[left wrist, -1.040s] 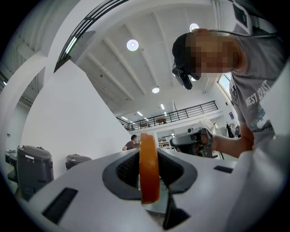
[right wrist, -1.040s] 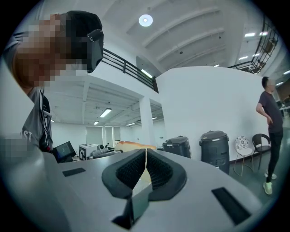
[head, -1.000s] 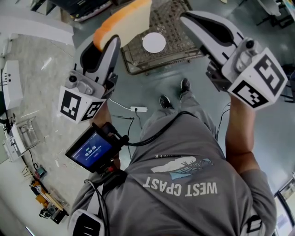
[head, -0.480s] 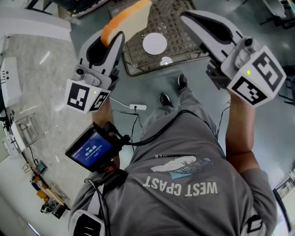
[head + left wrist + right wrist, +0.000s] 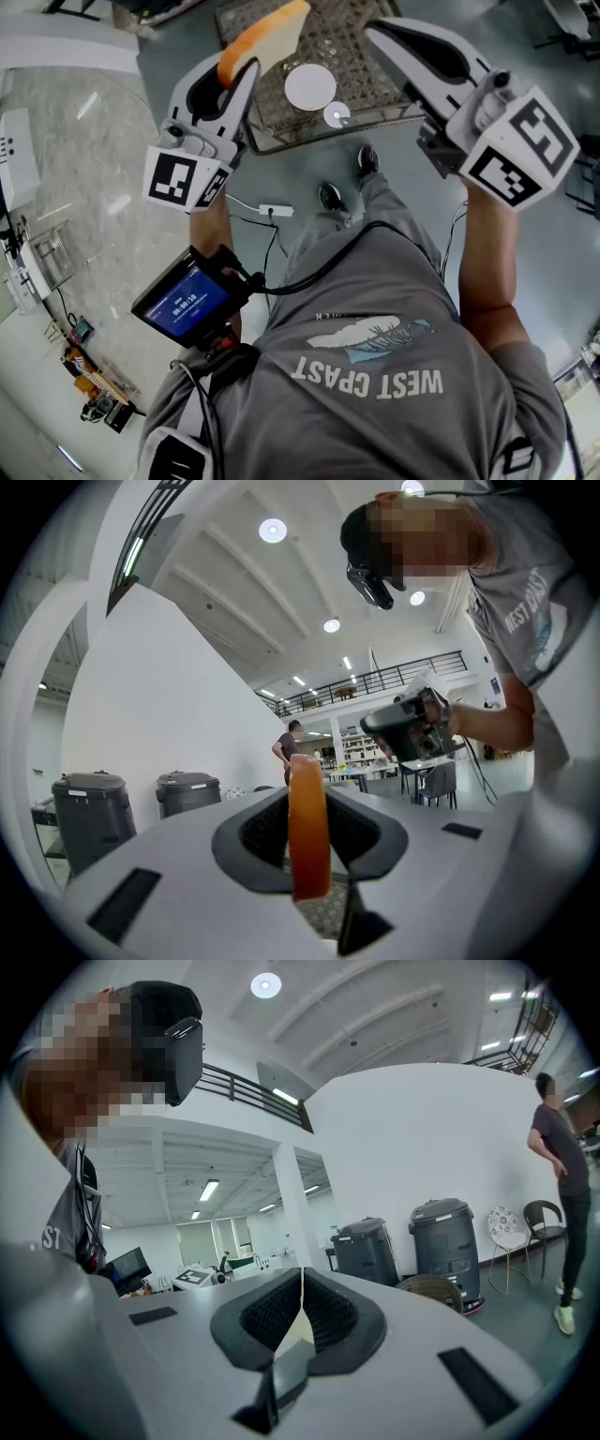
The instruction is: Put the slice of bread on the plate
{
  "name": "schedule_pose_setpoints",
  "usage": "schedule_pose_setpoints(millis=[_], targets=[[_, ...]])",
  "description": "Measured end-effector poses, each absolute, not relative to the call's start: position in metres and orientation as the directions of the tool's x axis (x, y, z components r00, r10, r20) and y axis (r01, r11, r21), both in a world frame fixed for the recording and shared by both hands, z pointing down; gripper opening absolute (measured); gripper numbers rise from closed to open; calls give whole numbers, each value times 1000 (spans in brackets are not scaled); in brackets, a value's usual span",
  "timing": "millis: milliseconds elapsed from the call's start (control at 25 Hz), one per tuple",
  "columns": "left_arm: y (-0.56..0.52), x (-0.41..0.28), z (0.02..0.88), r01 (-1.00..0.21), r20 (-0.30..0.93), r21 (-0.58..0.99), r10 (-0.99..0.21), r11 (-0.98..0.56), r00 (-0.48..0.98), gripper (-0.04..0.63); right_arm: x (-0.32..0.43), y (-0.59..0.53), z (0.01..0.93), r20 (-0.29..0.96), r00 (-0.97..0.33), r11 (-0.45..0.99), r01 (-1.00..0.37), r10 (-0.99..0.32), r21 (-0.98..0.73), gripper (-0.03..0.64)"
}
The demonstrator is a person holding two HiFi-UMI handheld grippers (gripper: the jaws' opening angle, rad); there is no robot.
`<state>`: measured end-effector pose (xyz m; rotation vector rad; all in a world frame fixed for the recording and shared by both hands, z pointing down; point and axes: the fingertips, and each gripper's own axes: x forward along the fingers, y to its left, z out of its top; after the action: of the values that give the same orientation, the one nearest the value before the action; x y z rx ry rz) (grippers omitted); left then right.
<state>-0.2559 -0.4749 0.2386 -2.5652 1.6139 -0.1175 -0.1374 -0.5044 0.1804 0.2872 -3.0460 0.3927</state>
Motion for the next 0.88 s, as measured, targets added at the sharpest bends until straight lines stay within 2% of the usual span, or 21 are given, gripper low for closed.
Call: schedule_pose_setpoints(millis=[640, 880], targets=[[-507, -259, 322, -885, 240, -205, -898, -418, 369, 97, -123, -528, 194, 141, -976, 930, -201, -165, -308, 6], [-552, -249, 350, -879, 332, -236, -885, -414, 328, 97, -100, -565, 188, 166, -972, 921, -213, -166, -327, 6]])
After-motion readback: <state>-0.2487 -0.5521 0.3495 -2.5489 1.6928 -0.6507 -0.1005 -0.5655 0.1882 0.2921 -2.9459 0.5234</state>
